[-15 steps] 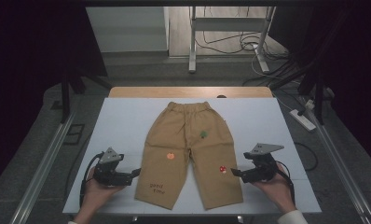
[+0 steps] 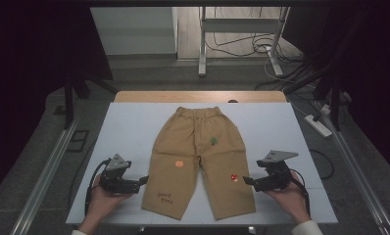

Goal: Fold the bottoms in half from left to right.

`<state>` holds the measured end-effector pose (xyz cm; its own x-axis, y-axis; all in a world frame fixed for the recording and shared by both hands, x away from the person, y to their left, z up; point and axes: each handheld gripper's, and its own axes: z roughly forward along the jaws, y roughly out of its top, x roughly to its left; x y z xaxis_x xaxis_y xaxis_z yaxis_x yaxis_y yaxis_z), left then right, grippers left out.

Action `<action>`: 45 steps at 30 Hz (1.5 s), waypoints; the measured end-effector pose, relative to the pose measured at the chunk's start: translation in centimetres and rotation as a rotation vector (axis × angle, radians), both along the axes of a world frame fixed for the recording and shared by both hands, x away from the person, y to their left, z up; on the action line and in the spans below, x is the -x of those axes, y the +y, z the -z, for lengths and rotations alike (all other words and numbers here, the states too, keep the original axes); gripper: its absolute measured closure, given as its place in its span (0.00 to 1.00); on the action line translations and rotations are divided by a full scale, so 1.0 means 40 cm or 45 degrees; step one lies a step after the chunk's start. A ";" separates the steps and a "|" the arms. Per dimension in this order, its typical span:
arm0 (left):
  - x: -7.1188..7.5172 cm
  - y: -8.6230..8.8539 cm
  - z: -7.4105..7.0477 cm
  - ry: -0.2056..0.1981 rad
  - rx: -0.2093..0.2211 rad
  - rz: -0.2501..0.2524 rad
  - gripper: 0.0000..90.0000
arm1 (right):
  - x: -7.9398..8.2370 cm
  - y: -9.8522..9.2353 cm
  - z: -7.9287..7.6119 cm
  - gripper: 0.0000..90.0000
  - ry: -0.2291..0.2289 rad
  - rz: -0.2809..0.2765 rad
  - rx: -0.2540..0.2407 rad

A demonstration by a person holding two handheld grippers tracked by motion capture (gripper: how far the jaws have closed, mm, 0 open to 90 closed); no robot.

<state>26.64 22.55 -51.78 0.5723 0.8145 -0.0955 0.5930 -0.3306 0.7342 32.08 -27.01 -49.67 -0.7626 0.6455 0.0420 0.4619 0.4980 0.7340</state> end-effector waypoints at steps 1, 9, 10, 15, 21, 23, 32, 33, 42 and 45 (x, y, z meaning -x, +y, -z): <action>0.000 0.000 0.000 0.001 0.010 -0.005 0.12 | 0.001 0.000 0.000 0.16 0.000 0.002 -0.003; 0.004 -0.011 -0.004 -0.005 0.006 0.013 0.12 | 0.009 -0.005 -0.005 0.16 -0.015 0.005 -0.022; 0.003 -0.011 -0.004 -0.002 0.008 0.013 0.12 | 0.009 -0.003 -0.005 0.16 -0.014 0.006 -0.022; 0.007 -0.010 -0.003 -0.002 0.019 0.007 0.12 | 0.008 0.006 -0.008 0.16 -0.018 -0.006 -0.023; 0.012 -0.009 -0.005 -0.010 0.014 0.014 0.12 | 0.009 0.029 -0.017 0.16 -0.029 -0.034 -0.038; 0.010 -0.009 -0.006 -0.011 0.021 0.016 0.12 | 0.009 0.034 -0.018 0.16 -0.033 -0.039 -0.039; 0.000 -0.017 -0.006 -0.011 0.020 0.034 0.12 | 0.003 0.074 -0.018 0.16 -0.030 -0.070 -0.045; 0.000 -0.018 -0.006 -0.010 0.017 0.036 0.12 | 0.003 0.074 -0.018 0.16 -0.030 -0.070 -0.045; 0.000 -0.018 -0.006 -0.011 0.018 0.031 0.13 | -0.007 0.128 -0.021 0.16 -0.020 -0.119 -0.059; 0.000 -0.016 -0.005 -0.011 0.014 0.033 0.13 | -0.008 0.141 -0.020 0.16 -0.024 -0.131 -0.052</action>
